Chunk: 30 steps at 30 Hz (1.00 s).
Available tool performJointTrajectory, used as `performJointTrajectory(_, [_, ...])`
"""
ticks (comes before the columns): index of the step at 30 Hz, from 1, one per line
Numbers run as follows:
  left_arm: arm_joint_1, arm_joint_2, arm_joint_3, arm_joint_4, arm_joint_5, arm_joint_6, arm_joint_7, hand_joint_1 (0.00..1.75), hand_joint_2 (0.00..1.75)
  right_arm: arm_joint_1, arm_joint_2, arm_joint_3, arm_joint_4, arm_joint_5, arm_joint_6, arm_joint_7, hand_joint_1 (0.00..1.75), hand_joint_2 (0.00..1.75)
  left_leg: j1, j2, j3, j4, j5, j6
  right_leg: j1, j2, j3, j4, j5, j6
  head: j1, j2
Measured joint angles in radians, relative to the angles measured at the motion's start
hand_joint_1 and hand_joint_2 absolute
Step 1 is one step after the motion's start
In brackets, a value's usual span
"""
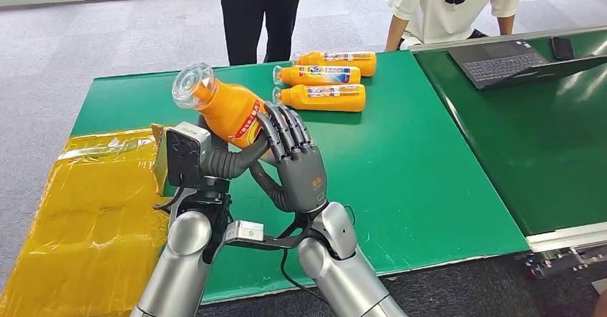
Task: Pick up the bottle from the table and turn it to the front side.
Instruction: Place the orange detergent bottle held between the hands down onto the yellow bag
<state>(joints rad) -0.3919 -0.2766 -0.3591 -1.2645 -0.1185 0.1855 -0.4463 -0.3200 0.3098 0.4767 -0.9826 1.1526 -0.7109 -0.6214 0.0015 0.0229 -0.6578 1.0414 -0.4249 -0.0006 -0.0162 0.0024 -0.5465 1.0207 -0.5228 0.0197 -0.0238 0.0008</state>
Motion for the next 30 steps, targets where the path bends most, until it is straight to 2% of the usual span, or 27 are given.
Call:
performJointTrajectory(9, [-0.009, 0.035, -0.007, -0.035, -0.085, 0.066, -0.008, 1.75, 1.75, 0.014, -0.003, -0.05, -0.036, 0.041, 0.008, -0.011, 0.0, 1.75, 0.0, 0.0, 0.0, 0.0, 0.0, 0.0, 0.0, 0.0, 0.0, 0.0, 0.0, 0.0, 0.0, 0.0])
performJointTrajectory(11, [-0.005, 0.047, -0.007, -0.041, -0.095, 0.077, -0.018, 1.75, 1.75, 0.021, -0.008, -0.075, -0.051, 0.046, 0.01, 0.027, 0.0, 1.75, 0.0, 0.0, 0.0, 0.0, 0.0, 0.0, 0.0, 0.0, 0.0, 0.0, 0.0, 0.0, 0.0, 0.0])
performJointTrajectory(16, [0.016, 0.079, -0.002, -0.06, -0.103, 0.091, -0.025, 1.75, 1.75, 0.073, -0.071, -0.092, -0.167, 0.03, 0.01, 0.224, 0.0, 1.75, 0.0, -0.001, -0.001, 0.0, 0.0, 0.0, 0.0, -0.001, 0.0, 0.0, 0.0, 0.0, 0.0, 0.0])
performJointTrajectory(19, [0.025, 0.092, 0.003, -0.067, -0.103, 0.094, -0.025, 1.75, 1.75, 0.086, -0.11, -0.092, -0.22, 0.024, 0.009, 0.25, 0.0, 1.75, -0.001, 0.0, -0.001, 0.0, 0.0, 0.0, -0.001, 0.0, 0.0, 0.0, 0.0, 0.0, 0.0, 0.0])
performJointTrajectory(25, [0.028, 0.104, 0.004, -0.075, -0.106, 0.098, -0.025, 1.75, 1.75, 0.097, -0.137, -0.092, -0.269, 0.031, 0.01, 0.267, 0.0, 1.75, 0.0, 0.0, 0.0, 0.0, 0.0, 0.0, 0.0, 0.0, 0.0, 0.0, 0.0, 0.0, 0.0, 0.0])
performJointTrajectory(27, [0.031, 0.108, 0.004, -0.077, -0.111, 0.108, -0.025, 1.75, 1.75, 0.103, -0.15, -0.091, -0.292, 0.034, 0.01, 0.298, 0.0, 1.75, 0.0, 0.0, 0.0, 0.0, 0.0, 0.0, 0.0, 0.0, 0.0, 0.0, 0.0, 0.0, 0.0, 0.0])
performJointTrajectory(30, [0.046, 0.123, 0.01, -0.088, -0.118, 0.127, -0.025, 1.75, 1.75, 0.12, -0.2, -0.091, -0.354, 0.033, 0.019, 0.382, 0.0, 1.75, 0.0, -0.001, 0.0, 0.0, 0.0, 0.0, 0.0, -0.001, 0.0, 0.0, 0.0, 0.0, 0.0, 0.0])
